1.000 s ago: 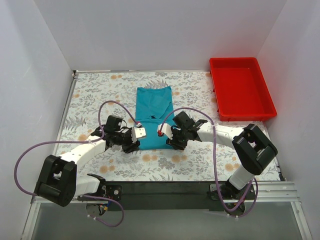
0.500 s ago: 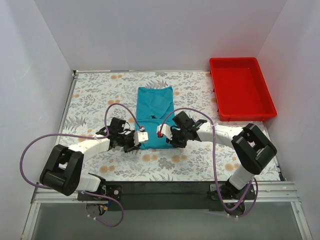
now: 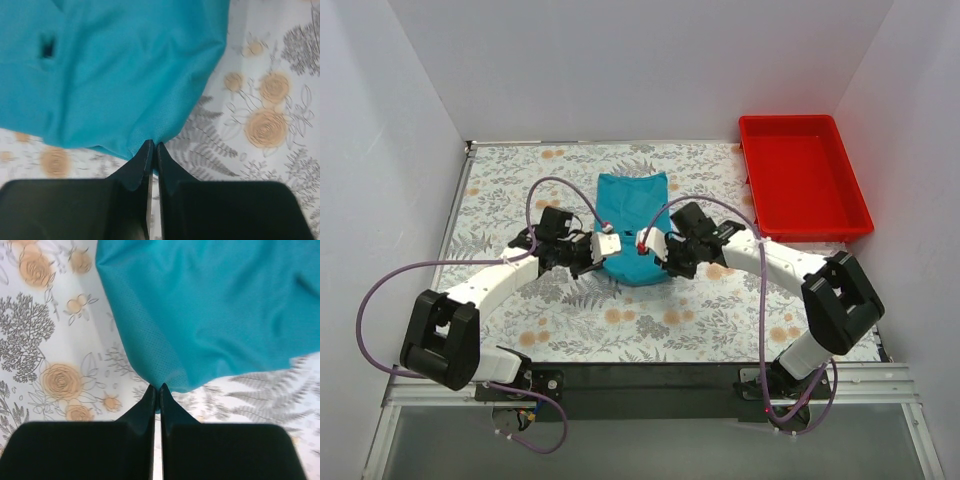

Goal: Fold and stack the t-shirts
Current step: Fold the tshirt

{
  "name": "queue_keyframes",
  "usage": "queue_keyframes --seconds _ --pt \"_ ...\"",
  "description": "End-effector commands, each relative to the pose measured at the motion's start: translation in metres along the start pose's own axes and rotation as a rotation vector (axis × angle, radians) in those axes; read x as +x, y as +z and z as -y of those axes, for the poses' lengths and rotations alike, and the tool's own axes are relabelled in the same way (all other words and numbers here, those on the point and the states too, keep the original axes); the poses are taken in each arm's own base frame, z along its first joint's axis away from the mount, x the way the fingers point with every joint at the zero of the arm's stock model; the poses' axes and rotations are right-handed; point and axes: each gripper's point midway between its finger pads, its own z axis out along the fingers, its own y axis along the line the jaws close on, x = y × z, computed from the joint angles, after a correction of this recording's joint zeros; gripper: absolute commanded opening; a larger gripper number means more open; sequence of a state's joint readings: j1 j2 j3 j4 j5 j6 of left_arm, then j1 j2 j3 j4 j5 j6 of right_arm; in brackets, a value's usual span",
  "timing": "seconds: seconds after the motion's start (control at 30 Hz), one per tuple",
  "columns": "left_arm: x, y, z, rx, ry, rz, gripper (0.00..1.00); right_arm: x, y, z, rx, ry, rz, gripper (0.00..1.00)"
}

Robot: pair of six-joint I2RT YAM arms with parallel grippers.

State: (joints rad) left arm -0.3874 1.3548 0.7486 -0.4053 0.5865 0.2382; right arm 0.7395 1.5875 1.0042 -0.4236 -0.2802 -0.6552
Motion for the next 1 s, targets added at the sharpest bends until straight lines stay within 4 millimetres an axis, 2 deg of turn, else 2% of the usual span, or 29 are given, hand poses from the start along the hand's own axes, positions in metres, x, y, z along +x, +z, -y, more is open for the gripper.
queue_keyframes --seconds 0.0,0.07,0.17,0.27,0.37,0.47,0.5,0.57,0.6,0.63,0.67,0.7,0.77,0.8,0.9,0.93,0.97 --pt "-0.037 -0.017 -0.028 -0.041 0.008 0.058 0.0 -0.035 -0.042 0.023 0.055 -0.059 0.074 0.01" --pt "-0.052 -0.024 -0.039 -0.051 0.015 0.07 0.0 -0.04 -0.054 0.036 0.082 -0.066 0.08 0.01" --pt "-0.067 -0.034 -0.046 -0.061 0.03 0.088 0.0 -0.035 -0.063 0.041 0.078 -0.064 0.055 0.01" --pt "-0.074 -0.042 -0.035 -0.025 0.035 0.101 0.0 -0.038 -0.072 0.032 0.046 -0.071 0.066 0.01" --pt "-0.068 -0.046 -0.011 0.039 0.042 0.09 0.0 -0.032 -0.076 0.009 -0.02 -0.067 0.077 0.01" --pt "-0.057 -0.051 0.024 0.12 0.029 0.066 0.0 -0.021 -0.079 -0.026 -0.12 -0.068 0.065 0.01" --pt "-0.051 -0.054 0.039 0.162 0.009 0.05 0.0 -0.023 -0.084 -0.035 -0.14 -0.072 0.083 0.01" --pt "-0.053 -0.062 0.062 0.217 -0.002 0.069 0.0 -0.013 -0.084 -0.059 -0.192 -0.065 0.059 0.01" --pt "-0.048 -0.066 0.079 0.266 -0.037 0.054 0.0 -0.014 -0.09 -0.069 -0.202 -0.064 0.069 0.01" --pt "-0.053 -0.072 0.091 0.294 -0.034 0.079 0.0 -0.014 -0.091 -0.083 -0.233 -0.082 0.067 0.01" --pt "-0.055 -0.076 0.099 0.316 -0.047 0.09 0.0 -0.009 -0.095 -0.095 -0.264 -0.072 0.052 0.01" --pt "-0.057 -0.083 0.106 0.337 -0.069 0.09 0.0 -0.014 -0.102 -0.102 -0.279 -0.069 0.077 0.01" --pt "-0.067 -0.091 0.109 0.348 -0.131 0.098 0.0 -0.026 -0.113 -0.101 -0.274 -0.075 0.103 0.01" --pt "-0.07 -0.094 0.107 0.347 -0.152 0.086 0.0 -0.026 -0.115 -0.101 -0.284 -0.085 0.09 0.01" --pt "-0.085 -0.095 0.079 0.314 -0.191 0.075 0.0 -0.035 -0.116 -0.081 -0.281 -0.083 0.094 0.01" --pt "-0.09 -0.095 0.056 0.287 -0.209 0.083 0.0 -0.034 -0.116 -0.067 -0.267 -0.068 0.1 0.01" --pt "-0.092 -0.094 0.043 0.277 -0.201 0.093 0.0 -0.034 -0.114 -0.059 -0.27 -0.063 0.1 0.01"
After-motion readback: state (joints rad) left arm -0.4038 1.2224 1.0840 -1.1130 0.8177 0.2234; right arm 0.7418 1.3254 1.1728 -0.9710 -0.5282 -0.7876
